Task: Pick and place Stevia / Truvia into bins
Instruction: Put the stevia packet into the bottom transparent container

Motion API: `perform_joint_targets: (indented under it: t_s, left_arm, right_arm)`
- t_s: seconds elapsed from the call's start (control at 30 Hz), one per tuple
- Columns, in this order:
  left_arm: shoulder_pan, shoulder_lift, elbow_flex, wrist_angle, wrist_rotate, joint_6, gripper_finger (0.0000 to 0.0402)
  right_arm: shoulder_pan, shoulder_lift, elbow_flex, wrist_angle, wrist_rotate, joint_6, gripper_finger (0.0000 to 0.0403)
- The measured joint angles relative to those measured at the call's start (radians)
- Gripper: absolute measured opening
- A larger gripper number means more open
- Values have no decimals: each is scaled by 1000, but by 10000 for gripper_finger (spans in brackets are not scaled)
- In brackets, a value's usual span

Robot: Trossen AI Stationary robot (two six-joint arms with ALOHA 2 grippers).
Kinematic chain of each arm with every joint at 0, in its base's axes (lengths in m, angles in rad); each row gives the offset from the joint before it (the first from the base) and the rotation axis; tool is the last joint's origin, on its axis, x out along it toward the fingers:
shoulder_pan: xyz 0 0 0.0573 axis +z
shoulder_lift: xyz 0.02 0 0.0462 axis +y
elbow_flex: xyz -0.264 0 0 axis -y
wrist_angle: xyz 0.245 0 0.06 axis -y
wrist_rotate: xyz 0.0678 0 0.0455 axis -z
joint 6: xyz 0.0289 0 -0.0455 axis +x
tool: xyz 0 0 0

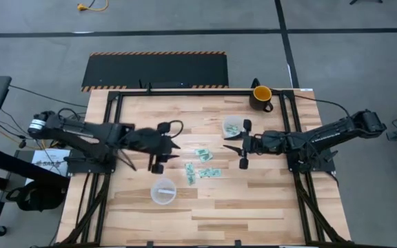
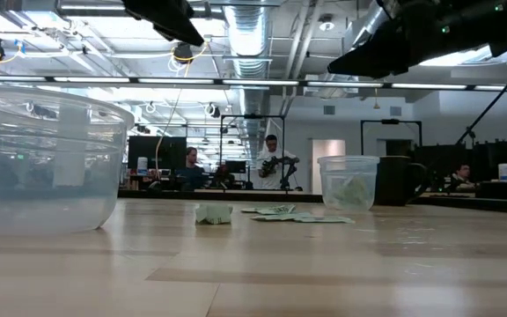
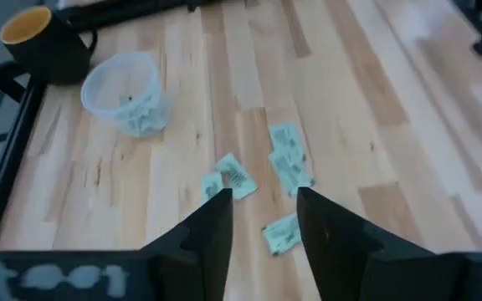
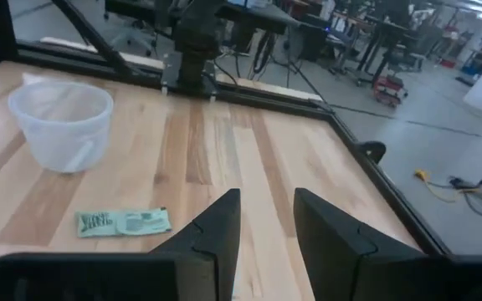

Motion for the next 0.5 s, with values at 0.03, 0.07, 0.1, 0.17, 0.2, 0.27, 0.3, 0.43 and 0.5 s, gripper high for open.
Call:
perform_joint_targets:
  t_s: [0.03,0.07,0.1,0.17,0.2,0.27,0.3,0.43,0.5]
  left_arm:
    - [19,18,28,-31,17,16,135]
    - [40,36,56,-59,36,35,142]
    - [61,53,81,-85,54,59,149]
    - [105,88,125,-122,96,116,162]
    - [129,104,139,-133,119,145,167]
    - [180,138,161,-139,184,194,177]
    - [206,155,170,-144,232,218,180]
    - [301,227,189,-158,452,269,182]
    - [324,259,191,-159,516,282,179]
  right_arm:
    - [0,0,0,-3,0,-7,107]
    - [0,0,0,-6,0,-14,107]
    - [0,0,0,-9,0,-25,107]
    - [0,0,0,-21,0,-34,107]
    - [-1,0,0,-22,1,-34,107]
    - [-7,0,0,-21,3,-34,107]
    - [-8,0,0,-23,3,-34,107]
    - [-14,0,0,-42,5,-34,108]
    - [-14,0,0,-53,5,-33,108]
